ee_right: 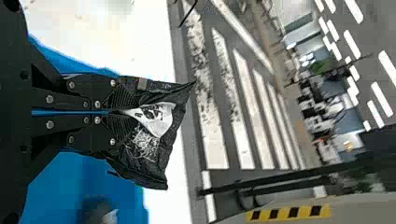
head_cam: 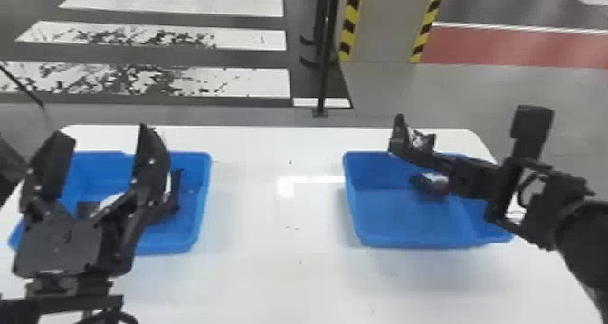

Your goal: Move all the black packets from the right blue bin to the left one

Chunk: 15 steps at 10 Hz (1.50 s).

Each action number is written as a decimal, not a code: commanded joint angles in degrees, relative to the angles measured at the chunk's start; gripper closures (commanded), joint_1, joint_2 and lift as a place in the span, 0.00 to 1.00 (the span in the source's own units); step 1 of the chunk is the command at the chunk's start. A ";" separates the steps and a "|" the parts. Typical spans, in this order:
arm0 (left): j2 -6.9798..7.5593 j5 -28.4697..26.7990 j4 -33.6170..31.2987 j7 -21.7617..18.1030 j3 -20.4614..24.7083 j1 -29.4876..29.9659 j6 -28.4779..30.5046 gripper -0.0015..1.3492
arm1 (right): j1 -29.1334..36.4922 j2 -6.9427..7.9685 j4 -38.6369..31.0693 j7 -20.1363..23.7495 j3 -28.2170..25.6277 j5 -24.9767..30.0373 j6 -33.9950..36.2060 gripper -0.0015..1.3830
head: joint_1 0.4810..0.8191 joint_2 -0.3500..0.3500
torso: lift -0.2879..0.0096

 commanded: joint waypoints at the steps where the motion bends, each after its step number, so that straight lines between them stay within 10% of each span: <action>1: 0.29 0.98 0.00 0.00 -0.97 -0.44 0.67 0.13 | -2.12 -1.02 4.08 4.15 4.57 -2.55 -9.26 0.81 | 0.63 0.39 | 0.50; 9: 1.17 7.84 -0.84 -8.35 -2.11 -5.36 16.98 0.12 | -6.62 -3.30 7.17 8.28 33.93 -10.43 -24.03 0.81 | 0.61 0.72 | 0.50; 15: 1.26 7.27 -0.84 -9.66 -2.45 -6.21 25.14 0.12 | -8.45 -3.65 3.79 7.22 41.82 -12.03 -25.15 0.81 | 0.63 0.83 | 0.50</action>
